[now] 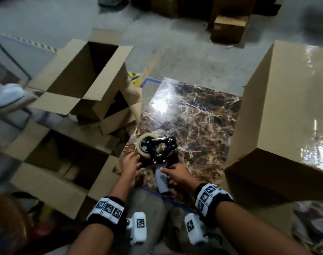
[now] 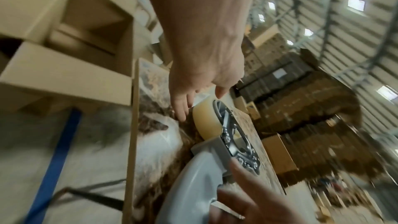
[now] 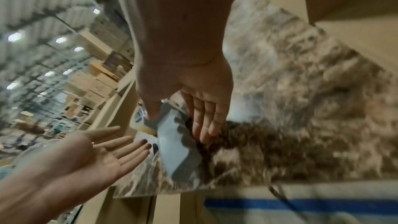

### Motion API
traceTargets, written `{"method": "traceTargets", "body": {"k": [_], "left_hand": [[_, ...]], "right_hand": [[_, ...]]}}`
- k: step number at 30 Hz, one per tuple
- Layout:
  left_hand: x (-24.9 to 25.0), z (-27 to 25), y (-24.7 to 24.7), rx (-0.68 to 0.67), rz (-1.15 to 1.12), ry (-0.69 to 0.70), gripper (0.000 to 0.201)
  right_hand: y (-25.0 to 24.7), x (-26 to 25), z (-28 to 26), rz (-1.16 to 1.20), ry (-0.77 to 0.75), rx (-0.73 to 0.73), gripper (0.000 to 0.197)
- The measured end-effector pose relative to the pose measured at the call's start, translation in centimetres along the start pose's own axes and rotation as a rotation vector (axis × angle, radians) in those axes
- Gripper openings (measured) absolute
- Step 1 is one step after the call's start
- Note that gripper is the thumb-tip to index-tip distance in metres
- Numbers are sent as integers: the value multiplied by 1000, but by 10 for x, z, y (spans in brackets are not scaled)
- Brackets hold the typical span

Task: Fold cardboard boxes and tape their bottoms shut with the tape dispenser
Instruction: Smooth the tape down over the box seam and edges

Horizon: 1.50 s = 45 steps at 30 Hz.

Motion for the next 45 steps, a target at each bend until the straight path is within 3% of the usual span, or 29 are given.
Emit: {"method": "traceTargets", "body": {"k": [4, 6, 9, 12, 15, 17, 18, 21, 23, 25, 27, 29, 32, 34, 38, 41, 45], "left_hand": [[-19, -1, 15, -90, -204, -141, 42], [-25, -1, 14, -89, -255, -167, 43], [-25, -3, 11, -88, -301, -208, 43], [2, -13, 20, -166, -407, -181, 50], [54, -39, 38, -278, -470, -54, 45], [85, -59, 51, -321, -406, 52, 33], [100, -70, 58, -333, -363, 113, 30], [148, -110, 88, -380, -204, 302, 46], [179, -142, 112, -424, -75, 457, 34], [211, -171, 125, -370, 22, 656, 19], [231, -183, 122, -210, 3, 780, 15], [229, -170, 127, -174, -69, 611, 19], [197, -179, 181, -586, -135, 131, 33], [183, -204, 215, -813, -162, -25, 40], [175, -248, 256, -927, -250, -77, 29], [166, -266, 273, -943, -287, -55, 45], [155, -284, 291, -955, -306, -13, 64]], "right_hand": [[31, 5, 14, 200, 42, 54, 9], [42, 1, 17, 238, 87, 90, 10], [26, -13, 12, -25, 59, 184, 25], [-3, -28, -7, -67, 7, 174, 25], [-25, -33, -18, -117, -25, 70, 38], [-48, -38, -31, -114, -27, 79, 40], [-59, -42, -38, -112, -27, 106, 34], [-102, -59, -65, -133, -47, 297, 27], [-121, -75, -86, -23, -40, 354, 20], [-133, -84, -108, 283, -14, 336, 14], [-147, -90, -133, 473, -7, 228, 20], [-164, -103, -168, 506, -25, 98, 22], [-206, -116, -213, 401, -86, 65, 18], [-237, -115, -231, 309, -124, 82, 9], [-277, -97, -257, 238, -81, 11, 16], [-303, -97, -276, 100, -150, 10, 31], [-323, -100, -297, 12, -249, 14, 28]]}}
Point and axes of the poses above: each hand's wrist, its own z-axis towards the middle knuckle, its own y-axis out of the palm, x = y × z, the point moved 8 cm from there along z, towards the middle knuckle, and after that the axes turned 7 degrees about z, right-handed, at the moved point
